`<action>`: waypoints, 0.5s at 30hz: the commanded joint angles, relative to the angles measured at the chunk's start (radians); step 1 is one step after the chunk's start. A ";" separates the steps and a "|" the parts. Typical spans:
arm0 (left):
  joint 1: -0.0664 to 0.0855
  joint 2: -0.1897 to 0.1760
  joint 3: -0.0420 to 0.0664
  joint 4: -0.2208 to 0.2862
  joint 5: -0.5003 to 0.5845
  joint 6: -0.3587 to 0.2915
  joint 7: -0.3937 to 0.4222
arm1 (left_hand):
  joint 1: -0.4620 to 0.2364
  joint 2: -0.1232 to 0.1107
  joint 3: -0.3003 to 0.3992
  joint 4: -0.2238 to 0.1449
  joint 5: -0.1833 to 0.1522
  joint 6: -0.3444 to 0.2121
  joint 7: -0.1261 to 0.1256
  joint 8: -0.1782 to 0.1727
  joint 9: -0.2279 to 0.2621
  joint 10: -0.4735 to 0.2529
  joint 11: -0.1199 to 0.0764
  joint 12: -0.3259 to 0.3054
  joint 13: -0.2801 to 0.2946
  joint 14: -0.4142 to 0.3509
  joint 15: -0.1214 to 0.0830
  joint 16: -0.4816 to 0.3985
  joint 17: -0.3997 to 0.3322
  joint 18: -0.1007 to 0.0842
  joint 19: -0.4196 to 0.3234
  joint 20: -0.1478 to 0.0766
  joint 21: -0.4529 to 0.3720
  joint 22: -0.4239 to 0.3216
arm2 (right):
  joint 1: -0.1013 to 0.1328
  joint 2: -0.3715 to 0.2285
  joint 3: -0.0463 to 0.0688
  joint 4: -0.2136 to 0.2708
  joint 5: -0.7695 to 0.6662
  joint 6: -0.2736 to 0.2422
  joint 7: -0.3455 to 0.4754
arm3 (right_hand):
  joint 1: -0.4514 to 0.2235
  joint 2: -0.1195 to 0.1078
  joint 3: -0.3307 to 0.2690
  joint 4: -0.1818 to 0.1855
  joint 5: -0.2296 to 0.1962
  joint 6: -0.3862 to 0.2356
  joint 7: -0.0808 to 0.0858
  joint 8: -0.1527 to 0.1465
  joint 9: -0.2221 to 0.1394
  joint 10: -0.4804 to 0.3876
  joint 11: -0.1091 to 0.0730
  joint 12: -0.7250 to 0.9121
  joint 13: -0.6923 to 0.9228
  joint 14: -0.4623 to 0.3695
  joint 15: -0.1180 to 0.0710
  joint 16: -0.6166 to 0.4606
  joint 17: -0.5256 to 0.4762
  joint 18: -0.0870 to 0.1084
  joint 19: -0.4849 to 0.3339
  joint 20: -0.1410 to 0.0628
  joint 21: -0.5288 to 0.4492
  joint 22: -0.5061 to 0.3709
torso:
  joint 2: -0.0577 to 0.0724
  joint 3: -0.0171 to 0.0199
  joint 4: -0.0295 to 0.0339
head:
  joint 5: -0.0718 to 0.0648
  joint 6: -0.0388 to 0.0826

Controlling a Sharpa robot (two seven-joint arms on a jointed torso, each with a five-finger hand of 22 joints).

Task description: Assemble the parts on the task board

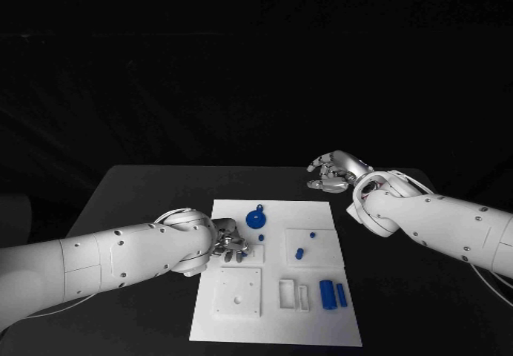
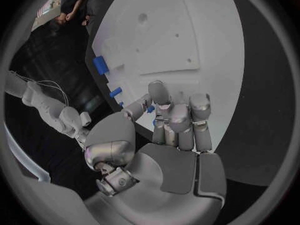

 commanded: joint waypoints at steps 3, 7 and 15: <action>-0.001 -0.006 0.001 0.000 0.005 -0.006 0.005 | -0.039 -0.030 -0.069 0.005 -0.001 -0.012 0.005 -0.008 0.006 -0.008 0.002 0.004 -0.001 0.000 -0.011 0.006 0.000 0.033 -0.009 -0.082 0.007 0.003 | -0.001 -0.002 0.000 0.000 0.000 0.010 0.002 | 0.000 0.007 0.000 -0.004 0.005 -0.002 0.007 0.006 -0.001 -0.006 0.000 0.007 -0.002 -0.005 0.000 -0.002 -0.002 0.074 0.005 0.001 -0.005 0.016 | 0.000 -0.0007 0.0000 | -0.001 0.003; -0.001 -0.012 0.002 0.001 0.005 -0.019 0.006 | -0.058 -0.063 -0.097 0.010 -0.003 -0.016 0.005 -0.010 0.008 -0.010 0.001 0.003 -0.003 -0.003 -0.011 0.005 -0.001 0.034 -0.014 -0.082 0.005 0.002 | -0.002 -0.003 0.000 0.000 0.000 0.010 0.002 | 0.000 0.006 -0.001 -0.004 0.006 -0.003 0.007 0.006 -0.001 -0.006 0.001 0.007 -0.002 -0.005 0.001 -0.002 -0.002 0.074 0.005 0.001 -0.005 0.016 | 0.000 -0.0008 0.0001 | -0.002 0.004; 0.000 -0.024 0.010 0.010 0.008 -0.020 0.009 | -0.059 -0.119 -0.101 0.035 -0.003 -0.019 0.004 -0.012 0.012 -0.011 0.000 0.002 -0.005 -0.005 -0.013 0.004 -0.002 0.041 -0.017 -0.085 0.001 0.000 | -0.003 -0.006 0.000 0.001 0.000 0.010 0.002 | -0.001 0.006 -0.002 -0.004 0.006 -0.004 0.008 0.005 -0.002 -0.007 0.001 0.007 -0.003 -0.005 0.001 -0.002 -0.002 0.074 0.005 0.001 -0.005 0.016 | 0.000 -0.0010 -0.0003 | -0.003 0.006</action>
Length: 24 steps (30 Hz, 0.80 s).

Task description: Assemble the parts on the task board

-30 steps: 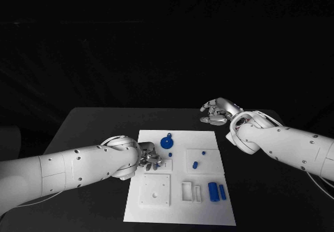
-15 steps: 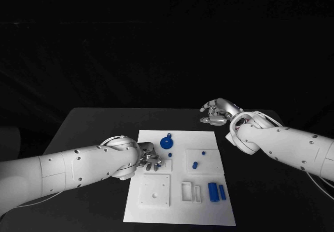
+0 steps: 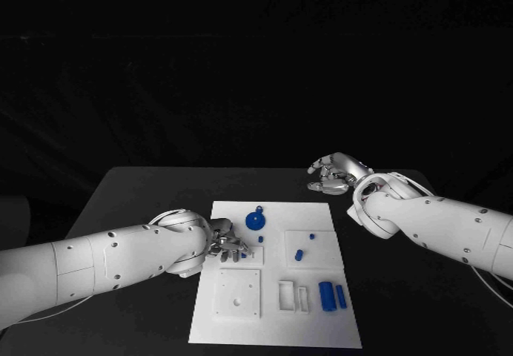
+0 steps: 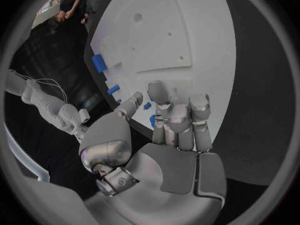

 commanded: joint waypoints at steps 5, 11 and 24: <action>0.001 -0.023 0.023 0.021 0.025 -0.008 0.008 | 0.018 -0.041 0.008 0.020 -0.002 -0.009 0.000 -0.007 0.005 -0.007 -0.002 0.001 -0.003 -0.005 -0.005 0.002 -0.003 0.036 -0.006 -0.086 -0.004 -0.003 | -0.001 -0.004 0.000 0.001 0.000 0.008 0.003 | -0.002 0.006 -0.002 -0.004 0.006 0.000 0.007 0.005 -0.002 -0.007 0.001 0.003 -0.001 -0.005 0.001 -0.002 -0.001 0.074 0.005 0.001 -0.005 0.016 | -0.001 0.0003 0.0003 | -0.001 0.002; 0.005 -0.044 0.089 0.027 0.094 0.018 0.007 | 0.051 -0.063 0.019 0.036 -0.002 -0.030 0.007 -0.018 0.007 -0.026 0.005 -0.015 -0.010 -0.010 0.001 -0.010 -0.009 0.035 -0.012 -0.082 -0.009 -0.007 | -0.002 -0.006 0.000 -0.003 0.001 0.008 0.003 | -0.003 0.006 -0.003 -0.004 0.007 0.000 0.008 0.005 -0.002 -0.007 0.001 0.004 -0.002 -0.005 0.001 -0.002 -0.001 0.074 0.006 0.001 -0.005 0.017 | 0.000 0.0006 0.0002 | -0.001 0.004; 0.064 0.007 0.106 -0.142 0.093 0.103 -0.001 | 0.095 -0.031 -0.009 0.016 -0.001 -0.126 0.037 -0.069 -0.008 -0.069 0.031 -0.058 -0.027 -0.029 0.026 -0.040 -0.022 0.023 -0.041 -0.070 -0.033 -0.017 | -0.002 -0.001 0.000 -0.011 0.001 0.009 0.003 | -0.003 0.006 -0.003 -0.004 0.007 -0.001 0.008 0.005 -0.002 -0.007 0.001 0.004 -0.002 -0.005 0.001 -0.002 -0.001 0.074 0.006 0.001 -0.005 0.017 | 0.002 -0.0007 -0.0006 | -0.002 0.013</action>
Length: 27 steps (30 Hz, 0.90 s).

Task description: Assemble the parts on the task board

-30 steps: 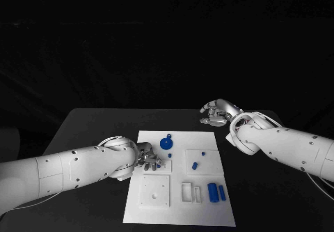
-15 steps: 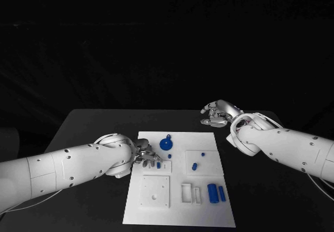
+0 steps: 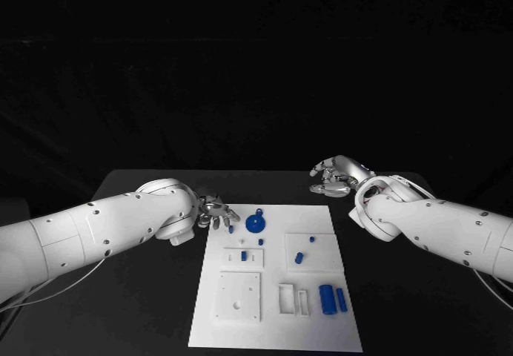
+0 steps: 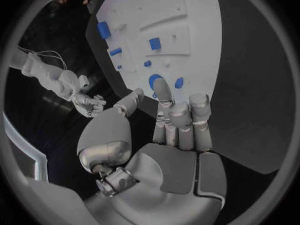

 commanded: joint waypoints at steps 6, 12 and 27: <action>0.004 0.054 0.000 -0.105 -0.028 0.106 -0.011 | 0.005 0.000 -0.014 0.009 -0.002 -0.026 0.007 -0.014 -0.003 -0.008 0.004 -0.009 -0.001 -0.003 0.011 -0.008 -0.002 0.012 -0.008 -0.086 -0.009 -0.003 | 0.000 0.000 0.000 0.004 0.001 0.008 0.003 | -0.003 0.006 -0.003 -0.004 0.004 0.002 0.007 0.005 -0.001 -0.007 0.001 0.005 -0.002 -0.005 0.001 -0.002 -0.001 0.074 0.007 -0.001 -0.005 0.017 | 0.004 -0.0015 -0.0013 | -0.002 0.002; 0.004 0.095 0.000 -0.176 -0.046 0.134 -0.014 | 0.000 -0.008 -0.017 0.020 -0.002 -0.040 0.011 -0.020 -0.005 -0.013 0.008 -0.010 -0.001 -0.007 0.015 -0.011 -0.003 0.011 -0.013 -0.084 -0.012 -0.004 | 0.000 0.000 0.001 0.008 0.001 0.008 0.003 | -0.003 0.006 -0.004 -0.004 0.004 0.002 0.007 0.005 -0.001 -0.007 0.001 0.005 -0.002 -0.005 0.001 -0.002 -0.001 0.074 0.008 -0.001 -0.005 0.017 | 0.010 -0.0039 -0.0048 | 0.000 0.007; -0.003 0.162 -0.001 -0.278 -0.051 0.201 -0.003 | -0.003 -0.011 -0.020 0.042 -0.002 -0.083 0.023 -0.037 -0.008 -0.021 0.019 -0.008 0.002 -0.013 0.025 -0.013 -0.002 0.011 -0.020 -0.078 -0.014 -0.004 | 0.000 -0.007 0.001 0.022 0.001 0.006 0.003 | -0.004 0.007 -0.004 -0.004 0.004 0.002 0.007 0.005 -0.001 -0.007 0.001 0.006 -0.003 -0.004 0.001 -0.002 -0.001 0.074 0.008 -0.001 -0.005 0.017 | 0.032 -0.0119 -0.0147 | 0.006 0.015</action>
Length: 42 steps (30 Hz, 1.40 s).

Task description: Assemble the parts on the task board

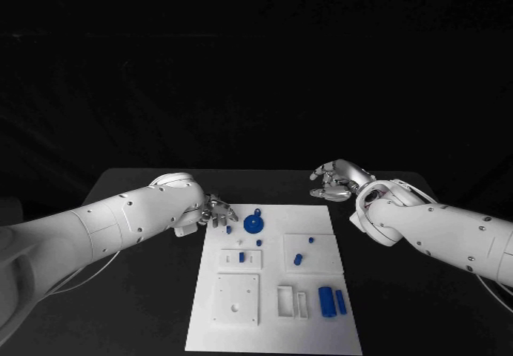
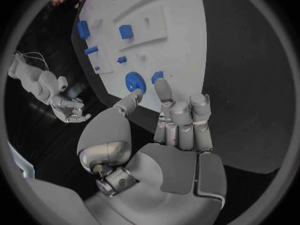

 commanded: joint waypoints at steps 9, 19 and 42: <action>-0.005 0.013 0.000 -0.020 -0.004 0.096 -0.002 | 0.003 -0.001 -0.003 0.008 -0.002 -0.019 0.002 -0.007 -0.002 -0.008 0.004 -0.004 0.002 -0.005 0.010 -0.006 0.001 0.012 -0.012 -0.081 -0.007 0.001 | 0.000 -0.001 0.001 0.006 0.000 0.007 0.002 | -0.004 0.007 -0.005 -0.004 0.005 0.000 0.006 0.005 -0.001 -0.007 0.001 0.007 -0.002 -0.004 0.001 -0.001 -0.001 0.074 0.008 -0.001 -0.005 0.017 | 0.009 -0.0037 -0.0025 | 0.001 0.001; -0.005 0.008 0.000 -0.017 -0.004 0.123 -0.014 | 0.025 0.029 -0.014 -0.015 -0.002 -0.020 0.004 -0.004 0.002 -0.012 0.005 -0.001 0.006 -0.009 0.011 -0.004 0.003 0.014 -0.018 -0.077 -0.004 0.004 | 0.000 -0.001 0.001 0.005 0.000 0.007 0.002 | -0.004 0.007 -0.005 -0.004 0.005 0.000 0.006 0.005 -0.001 -0.007 0.001 0.007 -0.002 -0.004 0.001 -0.001 -0.001 0.074 0.009 -0.001 -0.005 0.017 | 0.008 -0.0031 -0.0026 | 0.000 -0.001; -0.007 0.007 0.000 -0.019 0.019 0.108 -0.001 | 0.106 0.142 -0.013 -0.090 -0.002 0.004 -0.002 0.014 0.011 -0.009 0.000 0.005 0.010 -0.008 0.006 0.001 0.006 0.015 -0.021 -0.076 -0.001 0.008 | 0.000 0.001 0.001 0.002 0.000 0.008 0.002 | -0.003 0.007 -0.005 -0.005 0.006 0.000 0.006 0.006 -0.002 -0.007 0.001 0.008 -0.004 -0.004 0.001 -0.001 -0.002 0.074 0.009 -0.002 -0.005 0.017 | 0.009 -0.0037 -0.0026 | -0.001 -0.003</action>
